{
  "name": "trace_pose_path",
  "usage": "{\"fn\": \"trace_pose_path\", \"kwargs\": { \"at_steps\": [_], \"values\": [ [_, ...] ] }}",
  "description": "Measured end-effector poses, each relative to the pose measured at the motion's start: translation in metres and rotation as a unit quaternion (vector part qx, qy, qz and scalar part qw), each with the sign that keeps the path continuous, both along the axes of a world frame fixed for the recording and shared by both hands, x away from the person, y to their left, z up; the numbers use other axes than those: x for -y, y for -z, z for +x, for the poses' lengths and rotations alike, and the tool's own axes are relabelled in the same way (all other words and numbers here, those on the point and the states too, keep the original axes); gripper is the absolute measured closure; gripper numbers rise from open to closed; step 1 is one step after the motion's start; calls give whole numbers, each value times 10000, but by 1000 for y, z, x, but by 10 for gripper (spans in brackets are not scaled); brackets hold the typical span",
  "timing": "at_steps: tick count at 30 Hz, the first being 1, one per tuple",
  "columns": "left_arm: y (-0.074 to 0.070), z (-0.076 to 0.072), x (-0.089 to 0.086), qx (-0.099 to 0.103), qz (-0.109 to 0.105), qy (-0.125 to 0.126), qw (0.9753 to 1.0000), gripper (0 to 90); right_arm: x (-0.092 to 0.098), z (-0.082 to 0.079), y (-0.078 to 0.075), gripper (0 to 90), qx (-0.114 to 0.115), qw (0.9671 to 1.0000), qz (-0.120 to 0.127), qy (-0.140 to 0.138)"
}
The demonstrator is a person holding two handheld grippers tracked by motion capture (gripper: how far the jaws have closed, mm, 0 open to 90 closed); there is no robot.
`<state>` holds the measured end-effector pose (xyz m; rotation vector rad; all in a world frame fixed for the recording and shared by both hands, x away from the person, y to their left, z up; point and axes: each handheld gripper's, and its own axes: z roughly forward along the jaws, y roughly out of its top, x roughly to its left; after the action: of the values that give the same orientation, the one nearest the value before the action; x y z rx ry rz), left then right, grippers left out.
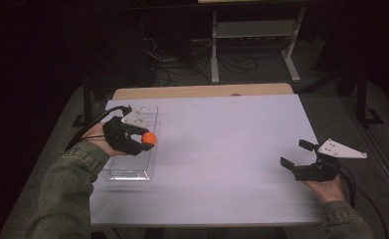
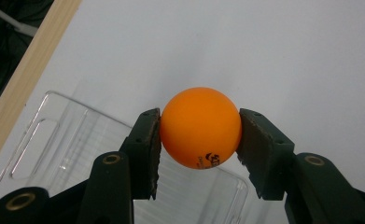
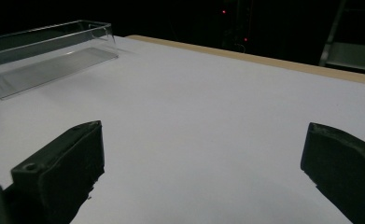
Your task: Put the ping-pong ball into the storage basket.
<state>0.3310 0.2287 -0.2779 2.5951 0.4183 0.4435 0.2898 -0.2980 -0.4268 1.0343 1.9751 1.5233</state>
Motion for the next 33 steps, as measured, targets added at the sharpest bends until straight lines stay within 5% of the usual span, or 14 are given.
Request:
{"fn": "trace_pose_path", "kwargs": {
  "at_steps": [33],
  "values": [
    [3, 10, -15, -333, 708, -92, 9969, 507, 1, -1, -1, 0, 17, 10000, 11, 45]
  ]
}}
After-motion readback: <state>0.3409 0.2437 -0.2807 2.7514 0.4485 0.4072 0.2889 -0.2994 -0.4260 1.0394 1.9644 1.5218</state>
